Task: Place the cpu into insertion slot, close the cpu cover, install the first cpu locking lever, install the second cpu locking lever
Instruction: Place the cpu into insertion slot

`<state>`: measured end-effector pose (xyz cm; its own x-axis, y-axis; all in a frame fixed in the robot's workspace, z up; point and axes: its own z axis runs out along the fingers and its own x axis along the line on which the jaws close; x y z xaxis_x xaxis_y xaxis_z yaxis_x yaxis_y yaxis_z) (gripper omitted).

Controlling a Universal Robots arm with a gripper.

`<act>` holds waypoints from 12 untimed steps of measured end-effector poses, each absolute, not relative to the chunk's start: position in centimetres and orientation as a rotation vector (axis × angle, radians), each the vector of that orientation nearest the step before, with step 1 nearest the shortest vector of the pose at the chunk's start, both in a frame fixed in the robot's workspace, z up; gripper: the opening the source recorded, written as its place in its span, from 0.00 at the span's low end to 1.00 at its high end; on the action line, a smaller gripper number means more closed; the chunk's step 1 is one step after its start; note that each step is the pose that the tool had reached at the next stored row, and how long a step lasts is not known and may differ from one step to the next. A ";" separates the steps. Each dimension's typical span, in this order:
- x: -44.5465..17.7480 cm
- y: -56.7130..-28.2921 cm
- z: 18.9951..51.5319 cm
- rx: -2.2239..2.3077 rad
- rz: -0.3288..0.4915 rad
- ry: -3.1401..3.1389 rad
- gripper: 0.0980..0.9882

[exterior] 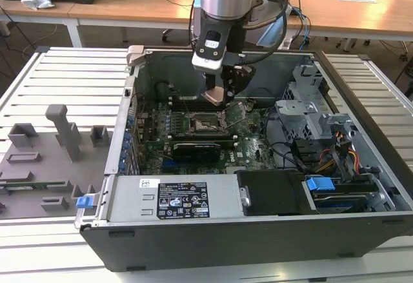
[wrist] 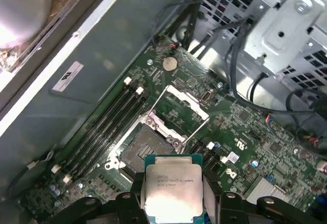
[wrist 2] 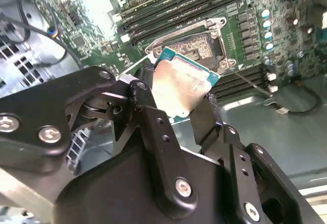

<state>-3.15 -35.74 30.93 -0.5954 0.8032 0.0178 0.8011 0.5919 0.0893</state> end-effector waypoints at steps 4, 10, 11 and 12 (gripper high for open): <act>-3.1 -35.7 30.6 1.552 0.134 2.694 0.49; -3.2 -35.7 30.1 1.812 0.129 2.517 0.49; -3.2 -35.7 30.0 1.832 0.128 2.501 0.49; -3.2 -35.7 30.0 1.854 0.128 2.484 0.49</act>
<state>-3.15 -35.74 29.97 -0.2852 0.9583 0.0178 0.9551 0.2825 0.0894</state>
